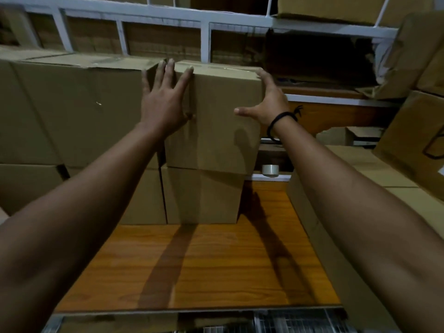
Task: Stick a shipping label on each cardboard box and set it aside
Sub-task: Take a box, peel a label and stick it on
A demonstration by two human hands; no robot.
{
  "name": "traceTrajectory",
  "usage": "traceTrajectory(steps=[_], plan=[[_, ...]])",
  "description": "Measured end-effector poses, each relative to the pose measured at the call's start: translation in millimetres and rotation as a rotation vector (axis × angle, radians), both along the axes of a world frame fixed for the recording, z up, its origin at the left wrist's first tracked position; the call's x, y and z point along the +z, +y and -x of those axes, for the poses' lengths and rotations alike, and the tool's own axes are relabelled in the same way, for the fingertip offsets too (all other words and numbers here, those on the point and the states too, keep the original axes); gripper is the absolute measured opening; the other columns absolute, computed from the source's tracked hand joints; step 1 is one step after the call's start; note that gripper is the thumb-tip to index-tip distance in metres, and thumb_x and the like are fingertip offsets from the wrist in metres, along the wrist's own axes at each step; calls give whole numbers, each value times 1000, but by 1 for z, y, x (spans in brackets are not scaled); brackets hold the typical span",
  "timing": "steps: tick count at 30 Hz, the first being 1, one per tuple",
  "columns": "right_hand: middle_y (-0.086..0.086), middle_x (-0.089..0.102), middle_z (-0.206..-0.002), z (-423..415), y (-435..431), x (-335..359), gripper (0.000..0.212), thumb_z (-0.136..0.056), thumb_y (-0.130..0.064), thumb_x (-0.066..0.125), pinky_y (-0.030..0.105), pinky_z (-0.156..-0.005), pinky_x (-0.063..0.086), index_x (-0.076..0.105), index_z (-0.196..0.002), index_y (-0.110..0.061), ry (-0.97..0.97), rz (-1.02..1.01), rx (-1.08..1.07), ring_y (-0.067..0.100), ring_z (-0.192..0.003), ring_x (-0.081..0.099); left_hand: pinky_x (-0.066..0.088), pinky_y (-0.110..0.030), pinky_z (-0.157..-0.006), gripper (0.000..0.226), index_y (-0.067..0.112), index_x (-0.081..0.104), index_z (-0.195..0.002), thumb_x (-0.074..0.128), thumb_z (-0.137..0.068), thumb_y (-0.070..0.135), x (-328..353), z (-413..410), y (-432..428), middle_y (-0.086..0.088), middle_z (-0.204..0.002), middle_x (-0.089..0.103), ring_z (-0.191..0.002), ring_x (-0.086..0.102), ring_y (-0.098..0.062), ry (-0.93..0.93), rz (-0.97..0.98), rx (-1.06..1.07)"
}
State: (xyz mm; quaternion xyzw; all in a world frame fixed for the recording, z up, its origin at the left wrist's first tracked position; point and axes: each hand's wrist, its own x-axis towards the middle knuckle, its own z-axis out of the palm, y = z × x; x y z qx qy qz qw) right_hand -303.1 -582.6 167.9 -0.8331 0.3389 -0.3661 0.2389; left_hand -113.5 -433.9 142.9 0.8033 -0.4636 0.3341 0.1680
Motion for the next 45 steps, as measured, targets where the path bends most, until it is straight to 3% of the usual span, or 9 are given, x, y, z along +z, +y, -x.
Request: traceTrajectory(steps=[6,10,15,20,24,32,36,42,45], plan=[[6,51,-134,-3,-1,-3,84,-69,-19,85,32,-94,47,39,-138,-32,-70,21,-67,20,-120,51,-4,-55,-119,103,28,11,-153,76,-76,48,-1,-8,-11,-19,-157,20,-148,10,-35,-76,13,-16],[6,49,-136,19,2,-5,82,-68,-18,85,32,-94,48,41,-137,-31,-112,68,-78,20,-121,49,4,-51,-121,100,30,12,-154,76,-78,43,1,1,-8,-19,-159,15,-148,6,-38,-48,32,-104],[3,45,-139,74,17,-11,78,-69,-16,84,32,-94,51,44,-135,-29,-217,112,-105,10,-117,43,41,-60,-102,96,35,20,-152,78,-76,42,5,44,4,-15,-162,1,-147,7,-40,110,161,-237],[-1,46,-139,134,50,-12,78,-69,-16,84,-4,-67,39,45,-135,-28,-250,163,-113,2,-114,40,48,-58,-96,91,24,30,-149,80,-75,34,1,98,29,-16,-159,16,-140,27,-40,103,256,-311],[-2,47,-139,166,85,-20,78,-68,-22,85,1,-79,34,46,-135,-28,-202,236,-103,1,-114,37,51,-57,-90,90,23,34,-146,83,-71,35,-13,129,63,-15,-155,24,-135,34,-39,126,301,-283],[-2,50,-139,192,160,-74,81,-68,-29,84,30,-98,45,44,-138,-29,-157,274,-1,5,-120,40,53,-58,-85,88,26,34,-142,84,-70,35,-73,169,171,-16,-152,28,-133,38,-40,119,325,-201],[2,52,-136,200,209,-98,77,-69,-26,83,12,-94,36,47,-137,-21,-207,296,65,-4,-118,35,53,-56,-86,85,24,36,-141,85,-71,33,-91,179,229,-17,-149,31,-132,39,-38,65,349,-176],[11,56,-133,186,265,-129,76,-67,-23,87,21,-98,42,52,-135,-19,-228,256,130,21,-124,50,55,-54,-85,83,21,38,-140,86,-72,29,-121,174,294,-14,-148,28,-132,40,-40,75,342,-159],[9,56,-132,162,283,-146,77,-66,-21,87,9,-98,36,52,-135,-19,-199,220,172,19,-122,50,55,-53,-82,85,21,38,-140,86,-71,28,-141,157,319,-15,-148,28,-131,40,-42,118,308,-120]])
